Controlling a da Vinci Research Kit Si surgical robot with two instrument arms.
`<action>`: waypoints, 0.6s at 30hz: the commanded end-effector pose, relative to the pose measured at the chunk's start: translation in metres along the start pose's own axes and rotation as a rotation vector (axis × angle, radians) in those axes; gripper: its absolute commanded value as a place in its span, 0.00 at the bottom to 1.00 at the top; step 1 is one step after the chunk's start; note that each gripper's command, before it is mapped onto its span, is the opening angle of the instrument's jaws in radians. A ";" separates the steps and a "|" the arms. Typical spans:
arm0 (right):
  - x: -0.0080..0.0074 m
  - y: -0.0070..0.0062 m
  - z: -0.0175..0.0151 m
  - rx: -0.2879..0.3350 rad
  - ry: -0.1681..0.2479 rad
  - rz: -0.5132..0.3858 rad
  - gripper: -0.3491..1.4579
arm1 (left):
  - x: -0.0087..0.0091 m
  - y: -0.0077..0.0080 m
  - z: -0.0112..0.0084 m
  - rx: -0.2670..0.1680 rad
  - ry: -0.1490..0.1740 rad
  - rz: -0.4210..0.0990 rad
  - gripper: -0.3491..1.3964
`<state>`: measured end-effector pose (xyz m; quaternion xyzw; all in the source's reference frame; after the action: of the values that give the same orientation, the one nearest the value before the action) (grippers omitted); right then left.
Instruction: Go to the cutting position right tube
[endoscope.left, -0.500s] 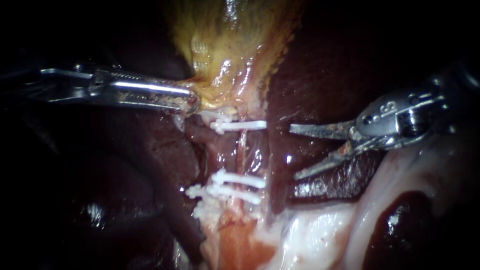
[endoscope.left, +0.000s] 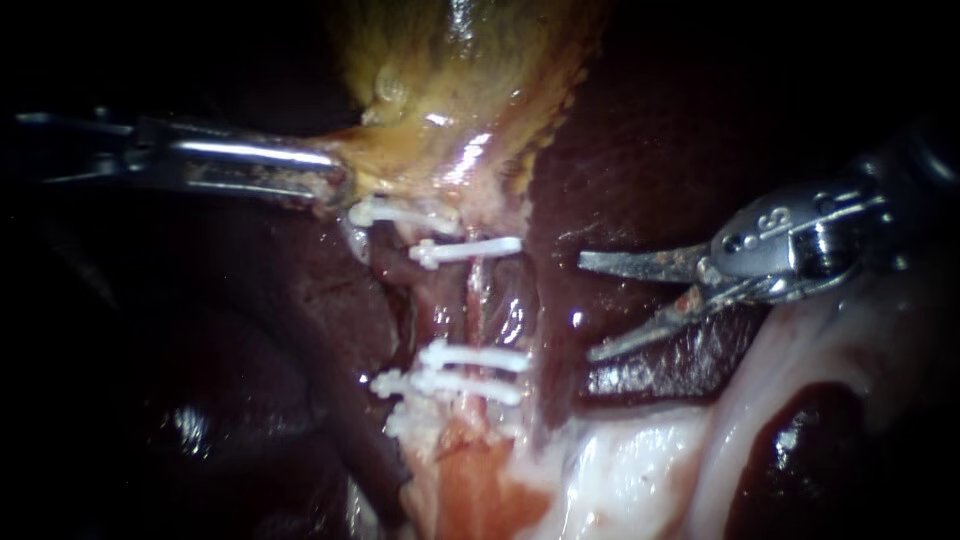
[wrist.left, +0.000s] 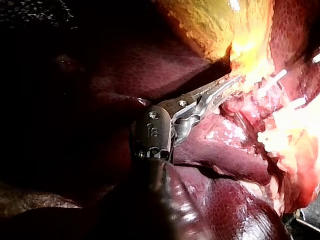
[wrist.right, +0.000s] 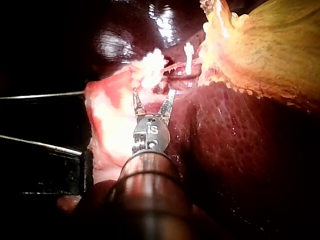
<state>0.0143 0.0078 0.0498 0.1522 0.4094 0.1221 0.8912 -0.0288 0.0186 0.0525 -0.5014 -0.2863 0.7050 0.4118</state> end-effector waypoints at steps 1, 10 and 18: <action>0.0000 0.0000 0.0000 0.001 0.000 0.000 0.99 | 0.0006 0.0002 -0.0007 0.001 0.010 0.009 0.00; 0.0001 0.0000 0.0000 0.001 0.000 0.001 0.99 | 0.0020 0.0022 -0.0022 0.003 0.038 0.013 0.00; 0.0006 -0.0001 0.0005 0.022 0.000 0.003 0.99 | 0.0020 0.0028 -0.0023 0.004 0.041 0.018 0.00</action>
<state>0.0153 0.0078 0.0496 0.1637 0.4112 0.1181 0.8889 -0.0277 0.0189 0.0485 -0.5178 -0.2723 0.6984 0.4122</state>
